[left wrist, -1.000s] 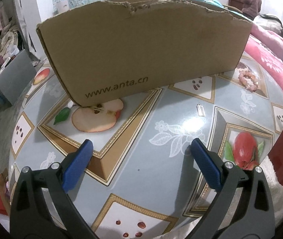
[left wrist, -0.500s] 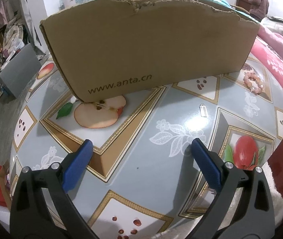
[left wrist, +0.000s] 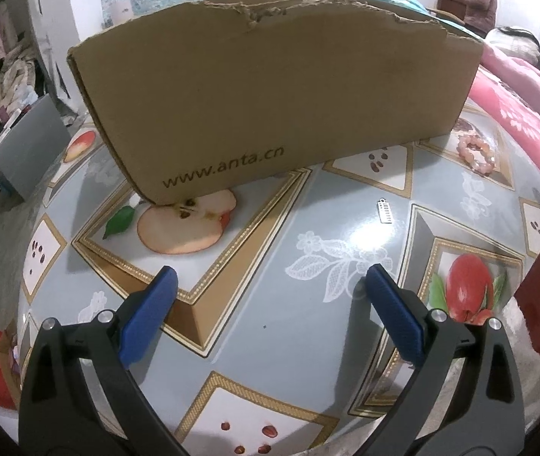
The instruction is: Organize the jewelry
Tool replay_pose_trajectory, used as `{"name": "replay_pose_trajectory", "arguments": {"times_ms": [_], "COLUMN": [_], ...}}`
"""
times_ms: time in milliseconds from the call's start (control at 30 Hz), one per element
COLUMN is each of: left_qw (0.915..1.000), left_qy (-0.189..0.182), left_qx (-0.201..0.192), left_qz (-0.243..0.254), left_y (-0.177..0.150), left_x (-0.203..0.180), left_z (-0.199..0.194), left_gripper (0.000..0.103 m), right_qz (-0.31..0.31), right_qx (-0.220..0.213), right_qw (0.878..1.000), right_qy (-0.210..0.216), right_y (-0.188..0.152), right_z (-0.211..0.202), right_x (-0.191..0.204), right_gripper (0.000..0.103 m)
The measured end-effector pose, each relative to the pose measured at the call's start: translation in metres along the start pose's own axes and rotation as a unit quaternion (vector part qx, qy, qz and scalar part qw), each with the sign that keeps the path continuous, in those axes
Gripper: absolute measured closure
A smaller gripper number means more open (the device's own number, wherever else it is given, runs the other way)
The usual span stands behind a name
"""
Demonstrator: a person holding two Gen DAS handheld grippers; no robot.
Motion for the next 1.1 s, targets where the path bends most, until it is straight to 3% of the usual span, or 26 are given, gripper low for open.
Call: {"name": "replay_pose_trajectory", "arguments": {"times_ms": [100,233,433,567,800,1000,1033,1100], "left_qw": [0.9994,0.9966,0.9929,0.9914,0.9928,0.9909,0.9908,0.9911], "left_qy": [0.018,0.008,-0.018,-0.051,-0.061,-0.074,-0.073,-0.069], "left_qx": [-0.019,-0.06,-0.07,-0.054,-0.036,-0.031,-0.031,-0.033], "left_qz": [0.021,0.057,0.095,0.107,0.096,0.108,0.11,0.109], "left_y": [0.006,0.016,0.03,0.034,0.04,0.043,0.043,0.044], "left_x": [-0.004,-0.017,-0.04,-0.049,-0.054,-0.059,-0.059,-0.058], "left_z": [-0.004,-0.014,-0.011,-0.002,0.011,0.012,0.012,0.012], "left_gripper": [0.008,0.009,0.047,0.061,0.072,0.09,0.098,0.098], "right_qz": [-0.022,-0.039,-0.064,-0.075,-0.077,-0.074,-0.073,-0.072], "right_qx": [0.005,0.016,0.021,0.018,0.017,0.022,0.023,0.025], "right_qw": [1.0,0.999,0.997,0.996,0.996,0.996,0.996,0.996], "right_qy": [0.011,0.025,0.041,0.044,0.046,0.047,0.048,0.048], "right_y": [-0.002,-0.005,-0.01,-0.012,-0.014,-0.014,-0.014,-0.014], "right_z": [0.011,0.024,0.034,0.033,0.034,0.04,0.041,0.043], "right_x": [0.013,0.025,0.038,0.041,0.039,0.037,0.037,0.038], "right_gripper": [0.01,0.018,0.031,0.034,0.041,0.047,0.048,0.049]}}
Point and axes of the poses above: each gripper's, at about its wrist camera, not at the fingertips, and z roughly the way its jaws point, x to its left, y to its top, the point moved 2 cm from there along z, roughly the way its jaws point, and after that the axes turned 11 degrees about z, right-handed, at the moved point
